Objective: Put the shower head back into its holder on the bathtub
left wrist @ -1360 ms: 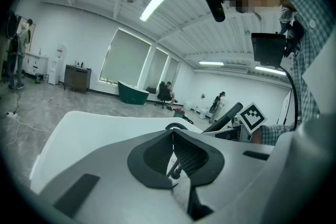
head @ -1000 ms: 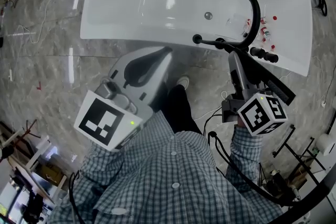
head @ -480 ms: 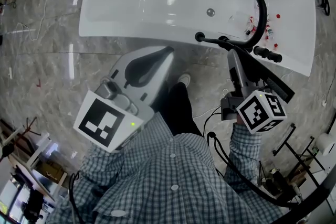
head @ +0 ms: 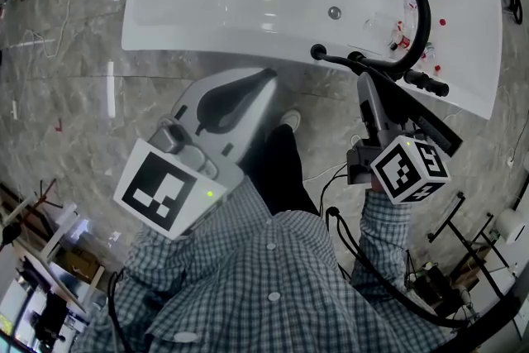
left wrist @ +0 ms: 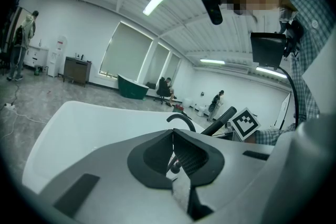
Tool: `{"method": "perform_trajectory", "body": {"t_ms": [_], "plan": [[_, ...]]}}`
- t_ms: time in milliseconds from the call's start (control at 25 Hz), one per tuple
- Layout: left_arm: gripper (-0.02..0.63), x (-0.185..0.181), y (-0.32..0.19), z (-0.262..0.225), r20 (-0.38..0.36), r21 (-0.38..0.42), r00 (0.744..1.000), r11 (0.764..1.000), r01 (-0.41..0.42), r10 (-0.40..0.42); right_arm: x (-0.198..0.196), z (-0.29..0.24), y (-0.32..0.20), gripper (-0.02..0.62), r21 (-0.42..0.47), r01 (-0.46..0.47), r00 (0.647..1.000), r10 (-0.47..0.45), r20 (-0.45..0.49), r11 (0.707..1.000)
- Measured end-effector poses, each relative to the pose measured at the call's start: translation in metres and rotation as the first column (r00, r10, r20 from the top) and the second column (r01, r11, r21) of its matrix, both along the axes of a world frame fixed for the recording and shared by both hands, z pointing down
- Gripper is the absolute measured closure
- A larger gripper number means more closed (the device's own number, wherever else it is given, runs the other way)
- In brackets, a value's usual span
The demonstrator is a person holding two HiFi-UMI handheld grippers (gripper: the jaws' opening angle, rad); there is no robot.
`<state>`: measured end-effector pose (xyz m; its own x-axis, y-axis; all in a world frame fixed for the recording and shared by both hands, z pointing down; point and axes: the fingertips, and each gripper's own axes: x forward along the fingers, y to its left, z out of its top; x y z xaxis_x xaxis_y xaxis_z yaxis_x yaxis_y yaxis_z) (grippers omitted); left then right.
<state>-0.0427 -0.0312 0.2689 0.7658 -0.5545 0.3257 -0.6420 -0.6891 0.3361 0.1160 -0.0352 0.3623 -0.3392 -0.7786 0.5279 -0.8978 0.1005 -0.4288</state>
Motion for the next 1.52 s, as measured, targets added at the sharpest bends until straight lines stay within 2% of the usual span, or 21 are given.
{"method": "perform_trajectory", "body": {"t_ms": [160,320,520,1160,1520], "plan": [[0.597,0.0,-0.002,0.004,-0.009,0.008,1.0,1.0,0.001,-0.001,-0.002,0.007,-0.001,0.46,-0.01,0.01,1.0,-0.01,-0.013,1.0],[0.597,0.002,-0.001,0.02,0.003,-0.031,1.0,1.0,-0.002,0.002,-0.001,0.018,-0.001,0.46,-0.025,0.015,1.0,-0.015,-0.019,1.0],[0.597,0.001,-0.003,0.028,-0.003,-0.039,1.0,0.999,-0.004,0.003,-0.004,0.03,-0.003,0.46,-0.039,0.016,1.0,-0.017,-0.02,0.999],[0.597,0.022,0.005,0.066,0.012,-0.066,0.996,0.994,-0.09,0.091,-0.007,0.07,-0.007,0.46,-0.079,0.026,0.999,-0.028,-0.024,0.997],[0.597,0.027,0.0,0.086,0.001,-0.092,0.994,0.99,-0.104,0.105,-0.012,0.091,-0.014,0.46,-0.096,0.039,0.999,-0.043,-0.032,0.995]]}}
